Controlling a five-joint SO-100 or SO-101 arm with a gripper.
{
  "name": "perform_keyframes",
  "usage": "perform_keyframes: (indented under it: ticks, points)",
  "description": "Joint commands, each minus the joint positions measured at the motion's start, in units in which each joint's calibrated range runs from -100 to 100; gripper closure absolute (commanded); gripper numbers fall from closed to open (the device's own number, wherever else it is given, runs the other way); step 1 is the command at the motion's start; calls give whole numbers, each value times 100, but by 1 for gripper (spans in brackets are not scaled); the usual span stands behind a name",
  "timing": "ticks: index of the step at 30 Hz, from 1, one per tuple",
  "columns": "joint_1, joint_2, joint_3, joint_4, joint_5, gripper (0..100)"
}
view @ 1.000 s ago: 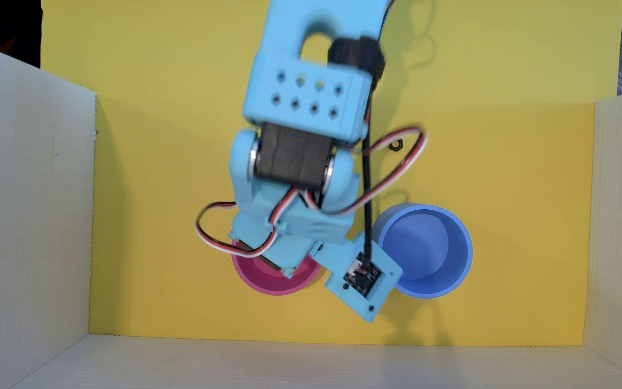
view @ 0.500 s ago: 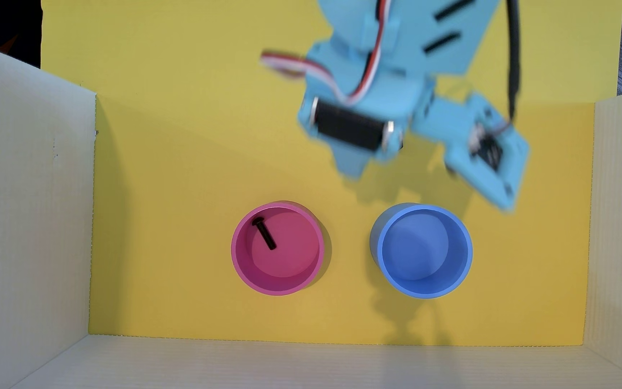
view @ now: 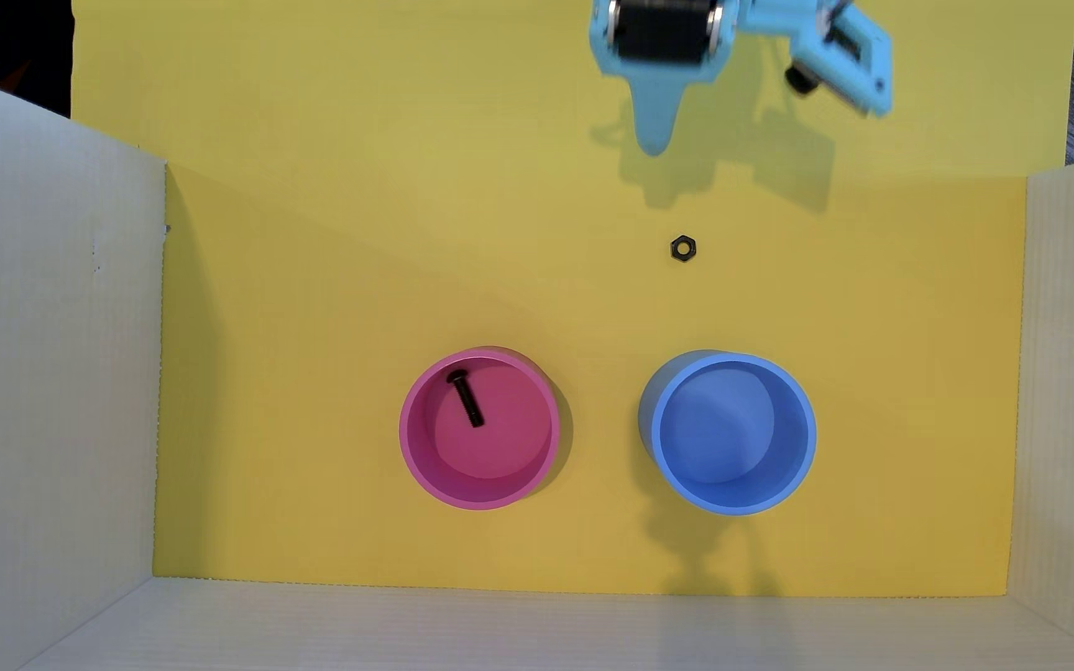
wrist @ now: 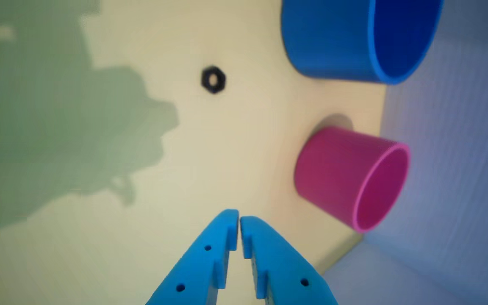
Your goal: Pick up the bolt and place it in the pink box
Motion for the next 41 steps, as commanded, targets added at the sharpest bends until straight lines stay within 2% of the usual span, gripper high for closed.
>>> perform_keyframes:
  ticks: [1, 7, 13, 19, 41]
  points:
    - [-114, -1027, 621, 88, 17, 99]
    - [-224, -2289, 1571, 722, -25, 99]
    - [-217, -2332, 1725, 1314, -25, 99]
    - [-327, -2323, 2303, 1306, -30, 99]
    - [-357, -2323, 2285, 1306, -30, 99]
